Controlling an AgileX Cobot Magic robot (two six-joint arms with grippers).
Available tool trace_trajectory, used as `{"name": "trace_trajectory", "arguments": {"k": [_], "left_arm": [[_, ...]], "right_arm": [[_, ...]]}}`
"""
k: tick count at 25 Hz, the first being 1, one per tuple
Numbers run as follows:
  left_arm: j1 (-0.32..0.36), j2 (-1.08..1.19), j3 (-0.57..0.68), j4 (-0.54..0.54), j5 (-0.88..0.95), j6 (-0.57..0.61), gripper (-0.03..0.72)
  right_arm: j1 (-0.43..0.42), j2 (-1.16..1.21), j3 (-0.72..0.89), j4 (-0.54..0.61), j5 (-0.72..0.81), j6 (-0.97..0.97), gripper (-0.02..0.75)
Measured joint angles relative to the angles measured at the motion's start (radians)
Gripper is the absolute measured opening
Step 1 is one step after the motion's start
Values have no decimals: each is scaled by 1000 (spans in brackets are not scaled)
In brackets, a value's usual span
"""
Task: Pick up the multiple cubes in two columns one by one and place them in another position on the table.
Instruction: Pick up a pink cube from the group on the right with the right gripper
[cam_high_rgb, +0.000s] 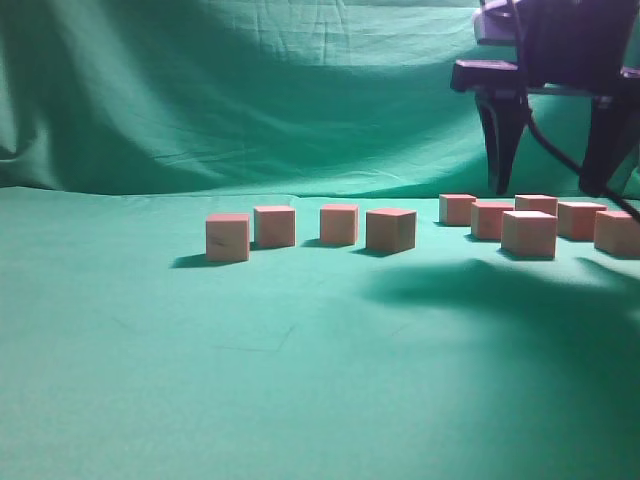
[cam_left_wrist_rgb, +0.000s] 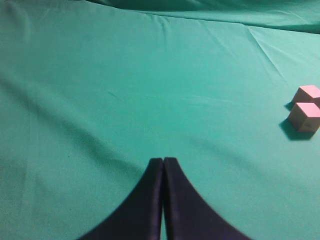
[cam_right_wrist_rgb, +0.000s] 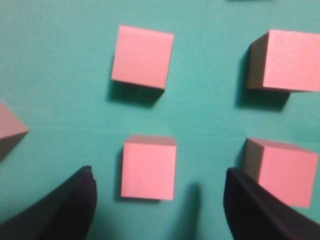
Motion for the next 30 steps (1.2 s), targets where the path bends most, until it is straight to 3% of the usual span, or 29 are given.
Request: {"name": "trace_trajectory", "arguments": {"k": [3, 4, 7, 14, 17, 23, 26, 30], "left_arm": [[0, 0, 0, 0, 0, 0, 0], [0, 0, 0, 0, 0, 0, 0], [0, 0, 0, 0, 0, 0, 0], [0, 0, 0, 0, 0, 0, 0], [0, 0, 0, 0, 0, 0, 0], [0, 0, 0, 0, 0, 0, 0], [0, 0, 0, 0, 0, 0, 0], [0, 0, 0, 0, 0, 0, 0]], "right_arm": [[0, 33, 0, 2, -30, -4, 472], [0, 43, 0, 2, -38, -4, 484], [0, 68, 0, 2, -61, -4, 382], [0, 107, 0, 2, -81, -4, 384], [0, 115, 0, 2, -87, -4, 265], [0, 65, 0, 10, -63, -11, 270], [0, -19, 0, 79, -39, -89, 270], [0, -130, 0, 308, 37, -339, 270]]}}
